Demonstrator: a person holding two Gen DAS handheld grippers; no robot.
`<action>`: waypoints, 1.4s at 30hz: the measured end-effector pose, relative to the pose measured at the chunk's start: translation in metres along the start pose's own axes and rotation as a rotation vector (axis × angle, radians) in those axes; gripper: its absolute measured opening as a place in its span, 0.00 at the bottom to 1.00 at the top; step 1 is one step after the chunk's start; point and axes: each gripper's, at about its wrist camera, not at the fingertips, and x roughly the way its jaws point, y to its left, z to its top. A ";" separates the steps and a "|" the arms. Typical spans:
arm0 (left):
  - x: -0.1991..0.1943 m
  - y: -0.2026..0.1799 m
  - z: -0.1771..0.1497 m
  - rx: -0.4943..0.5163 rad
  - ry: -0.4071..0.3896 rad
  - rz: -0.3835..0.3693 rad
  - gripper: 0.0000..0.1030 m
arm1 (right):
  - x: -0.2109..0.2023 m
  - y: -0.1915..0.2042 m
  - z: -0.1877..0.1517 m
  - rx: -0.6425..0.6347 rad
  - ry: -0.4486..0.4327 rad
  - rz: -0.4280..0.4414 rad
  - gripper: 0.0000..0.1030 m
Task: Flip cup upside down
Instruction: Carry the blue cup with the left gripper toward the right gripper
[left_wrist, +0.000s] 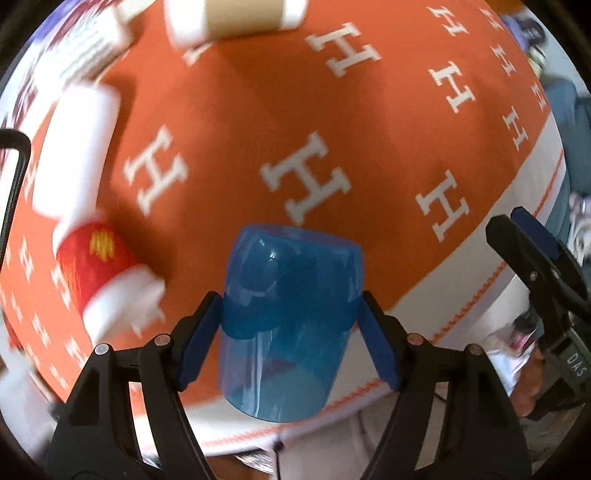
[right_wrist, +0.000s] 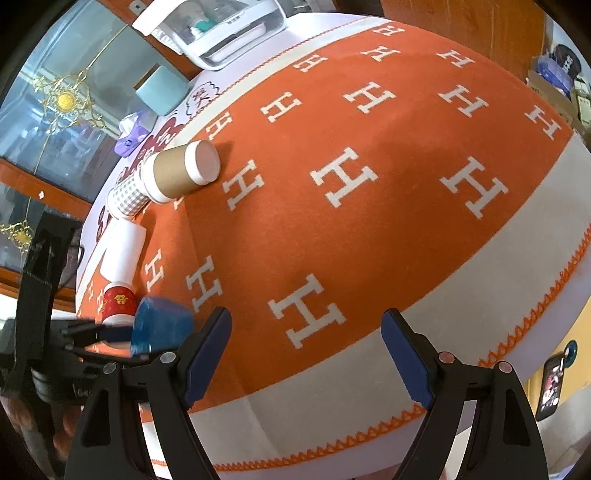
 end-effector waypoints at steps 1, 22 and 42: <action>-0.001 0.003 -0.006 -0.050 0.009 -0.025 0.69 | -0.001 0.002 0.000 -0.009 0.000 0.004 0.83; 0.039 0.060 -0.100 -0.726 -0.077 -0.299 0.70 | 0.018 0.047 -0.005 -0.261 0.155 0.026 0.83; 0.020 0.028 -0.117 -0.684 -0.256 -0.205 0.72 | 0.005 0.053 -0.016 -0.412 0.192 0.018 0.83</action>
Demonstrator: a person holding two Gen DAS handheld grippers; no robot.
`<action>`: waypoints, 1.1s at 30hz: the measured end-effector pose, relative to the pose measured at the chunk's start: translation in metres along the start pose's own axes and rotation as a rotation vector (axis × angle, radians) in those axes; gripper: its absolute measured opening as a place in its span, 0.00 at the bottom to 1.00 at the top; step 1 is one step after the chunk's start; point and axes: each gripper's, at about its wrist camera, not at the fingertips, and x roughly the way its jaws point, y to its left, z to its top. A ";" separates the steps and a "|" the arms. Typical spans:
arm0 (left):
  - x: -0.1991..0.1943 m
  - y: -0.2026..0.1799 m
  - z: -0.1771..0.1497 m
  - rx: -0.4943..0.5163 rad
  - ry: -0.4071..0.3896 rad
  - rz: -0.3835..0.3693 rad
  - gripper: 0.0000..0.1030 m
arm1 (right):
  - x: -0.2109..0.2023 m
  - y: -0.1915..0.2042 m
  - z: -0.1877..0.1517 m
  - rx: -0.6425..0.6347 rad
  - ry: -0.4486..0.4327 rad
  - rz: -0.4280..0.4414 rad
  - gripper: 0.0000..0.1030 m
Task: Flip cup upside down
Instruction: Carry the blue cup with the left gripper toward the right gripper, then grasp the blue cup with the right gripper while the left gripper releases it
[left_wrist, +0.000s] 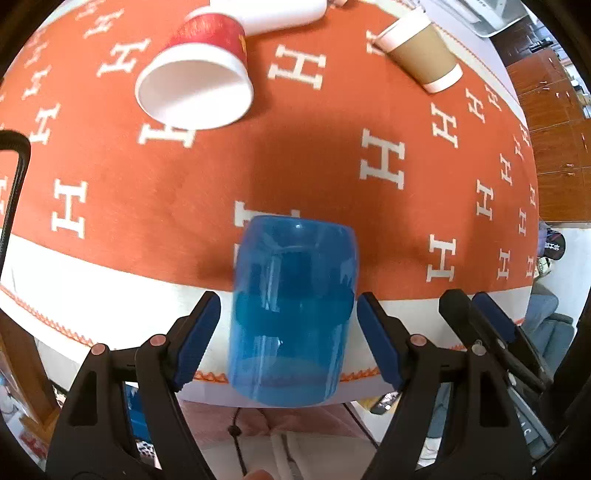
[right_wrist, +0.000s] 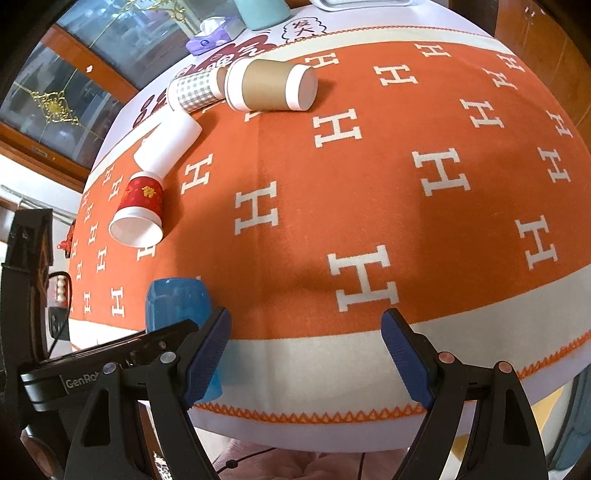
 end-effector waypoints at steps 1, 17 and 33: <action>-0.002 0.000 -0.001 0.003 -0.011 0.003 0.72 | -0.001 0.001 0.000 -0.006 0.000 0.002 0.83; -0.065 0.045 -0.027 0.049 -0.295 0.130 0.72 | 0.006 0.040 -0.001 -0.087 0.148 0.211 0.83; -0.048 0.090 -0.022 0.120 -0.261 0.060 0.67 | 0.089 0.076 0.018 -0.065 0.357 0.331 0.78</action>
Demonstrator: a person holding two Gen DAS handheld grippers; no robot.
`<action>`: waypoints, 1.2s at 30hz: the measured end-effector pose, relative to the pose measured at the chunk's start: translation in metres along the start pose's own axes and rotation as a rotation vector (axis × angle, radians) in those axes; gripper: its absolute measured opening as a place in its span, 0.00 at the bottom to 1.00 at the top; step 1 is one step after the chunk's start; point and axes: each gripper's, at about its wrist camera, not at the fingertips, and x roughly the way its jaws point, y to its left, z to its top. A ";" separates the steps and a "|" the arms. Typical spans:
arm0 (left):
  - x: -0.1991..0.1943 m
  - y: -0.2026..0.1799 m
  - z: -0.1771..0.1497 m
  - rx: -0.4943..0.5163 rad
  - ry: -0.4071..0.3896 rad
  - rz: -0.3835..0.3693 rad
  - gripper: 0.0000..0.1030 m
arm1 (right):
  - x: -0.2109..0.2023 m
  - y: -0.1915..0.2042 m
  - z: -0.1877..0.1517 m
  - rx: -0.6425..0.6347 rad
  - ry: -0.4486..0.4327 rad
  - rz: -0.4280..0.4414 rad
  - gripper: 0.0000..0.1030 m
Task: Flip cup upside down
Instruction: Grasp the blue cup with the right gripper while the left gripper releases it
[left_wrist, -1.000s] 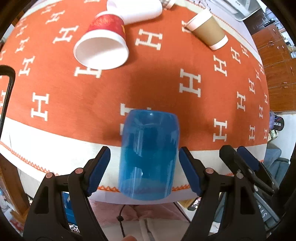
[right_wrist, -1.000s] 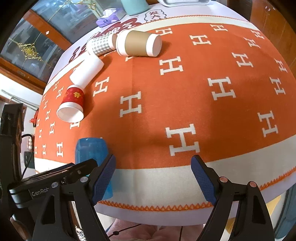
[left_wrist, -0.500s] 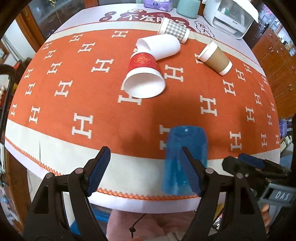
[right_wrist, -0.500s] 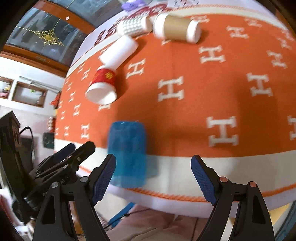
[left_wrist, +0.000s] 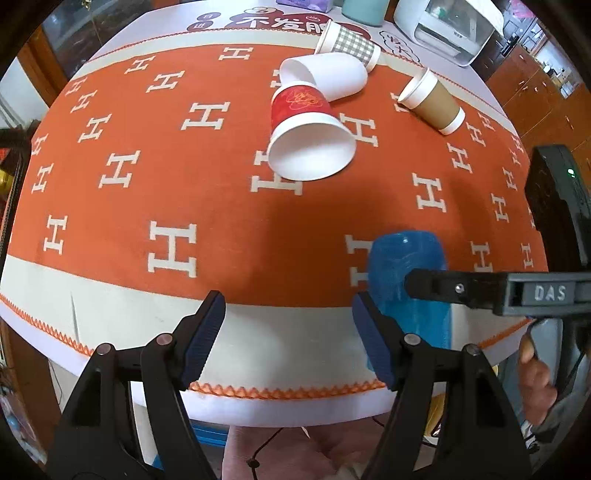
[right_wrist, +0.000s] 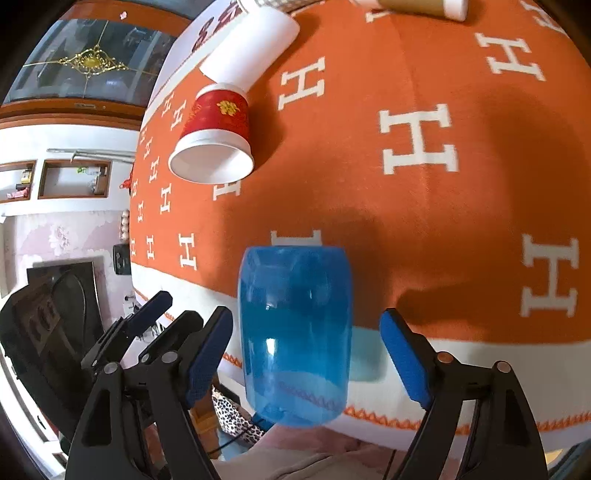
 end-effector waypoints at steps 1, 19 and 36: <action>0.001 0.002 0.000 -0.002 0.003 -0.002 0.67 | 0.005 0.001 0.003 -0.003 0.016 0.015 0.77; 0.003 0.017 0.001 -0.003 -0.063 -0.038 0.67 | -0.035 0.060 -0.041 -0.314 -0.595 -0.135 0.63; -0.012 0.019 -0.005 0.032 -0.210 0.014 0.67 | -0.004 0.046 -0.097 -0.468 -0.866 -0.312 0.63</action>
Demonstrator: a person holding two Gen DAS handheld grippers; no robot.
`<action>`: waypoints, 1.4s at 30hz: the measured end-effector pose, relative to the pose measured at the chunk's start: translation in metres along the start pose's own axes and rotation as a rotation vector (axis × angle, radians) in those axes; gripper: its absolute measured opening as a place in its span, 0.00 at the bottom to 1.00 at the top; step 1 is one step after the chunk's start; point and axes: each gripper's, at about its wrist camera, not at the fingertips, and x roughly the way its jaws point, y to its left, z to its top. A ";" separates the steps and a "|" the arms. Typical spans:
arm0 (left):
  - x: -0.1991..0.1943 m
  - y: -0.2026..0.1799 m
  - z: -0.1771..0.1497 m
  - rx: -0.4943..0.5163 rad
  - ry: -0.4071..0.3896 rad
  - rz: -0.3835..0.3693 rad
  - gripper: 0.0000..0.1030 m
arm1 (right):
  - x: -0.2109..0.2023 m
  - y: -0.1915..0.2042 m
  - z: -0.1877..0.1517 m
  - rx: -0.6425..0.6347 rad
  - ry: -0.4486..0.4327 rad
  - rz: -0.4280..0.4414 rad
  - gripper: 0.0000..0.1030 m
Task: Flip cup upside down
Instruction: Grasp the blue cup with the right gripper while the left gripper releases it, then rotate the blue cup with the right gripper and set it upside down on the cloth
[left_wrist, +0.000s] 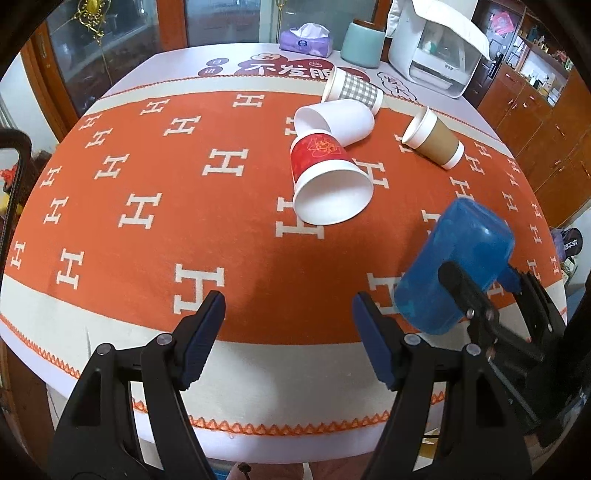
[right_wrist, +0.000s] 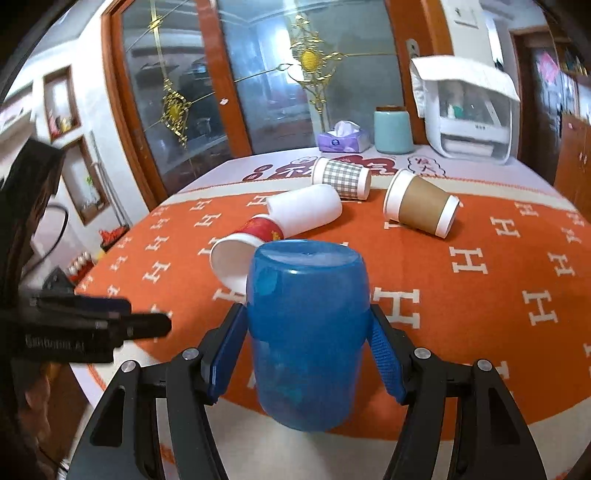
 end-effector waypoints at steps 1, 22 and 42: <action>0.000 0.000 0.000 0.000 0.000 -0.002 0.67 | -0.003 0.003 -0.003 -0.010 -0.001 -0.004 0.64; -0.019 -0.020 -0.002 0.088 -0.023 -0.020 0.67 | -0.039 0.011 -0.001 0.038 0.049 -0.031 0.76; -0.108 -0.054 0.036 0.053 -0.096 0.002 0.68 | -0.156 0.007 0.096 0.213 0.118 -0.133 0.88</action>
